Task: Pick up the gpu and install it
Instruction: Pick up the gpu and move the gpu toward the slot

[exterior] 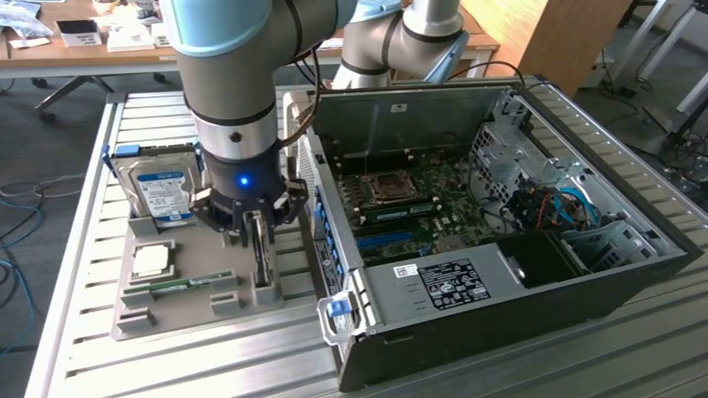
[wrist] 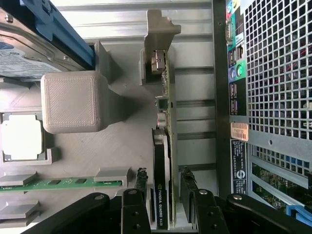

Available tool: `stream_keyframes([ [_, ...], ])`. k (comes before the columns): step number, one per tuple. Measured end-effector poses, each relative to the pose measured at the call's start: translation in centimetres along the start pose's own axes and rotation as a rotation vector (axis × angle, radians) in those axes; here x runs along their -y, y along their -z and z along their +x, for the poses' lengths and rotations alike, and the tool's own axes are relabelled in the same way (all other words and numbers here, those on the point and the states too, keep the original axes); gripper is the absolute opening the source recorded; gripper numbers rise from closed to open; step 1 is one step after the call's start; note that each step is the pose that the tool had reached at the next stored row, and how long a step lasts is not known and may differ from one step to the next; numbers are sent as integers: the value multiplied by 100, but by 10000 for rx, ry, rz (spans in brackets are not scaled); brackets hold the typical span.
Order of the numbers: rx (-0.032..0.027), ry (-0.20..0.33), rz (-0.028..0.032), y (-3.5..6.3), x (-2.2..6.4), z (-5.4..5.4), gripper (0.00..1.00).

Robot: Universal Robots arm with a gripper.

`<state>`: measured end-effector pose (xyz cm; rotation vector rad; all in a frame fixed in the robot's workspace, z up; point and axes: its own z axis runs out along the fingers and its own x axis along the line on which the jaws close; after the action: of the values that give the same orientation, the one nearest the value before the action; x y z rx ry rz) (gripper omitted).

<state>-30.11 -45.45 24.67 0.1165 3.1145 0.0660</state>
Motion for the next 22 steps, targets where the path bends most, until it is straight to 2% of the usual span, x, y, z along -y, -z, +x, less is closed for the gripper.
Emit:
stream_keyframes([
  [13,-1,-1,1,-118,5,3,42],
  [22,-1,-1,2,-126,5,-7,42],
])
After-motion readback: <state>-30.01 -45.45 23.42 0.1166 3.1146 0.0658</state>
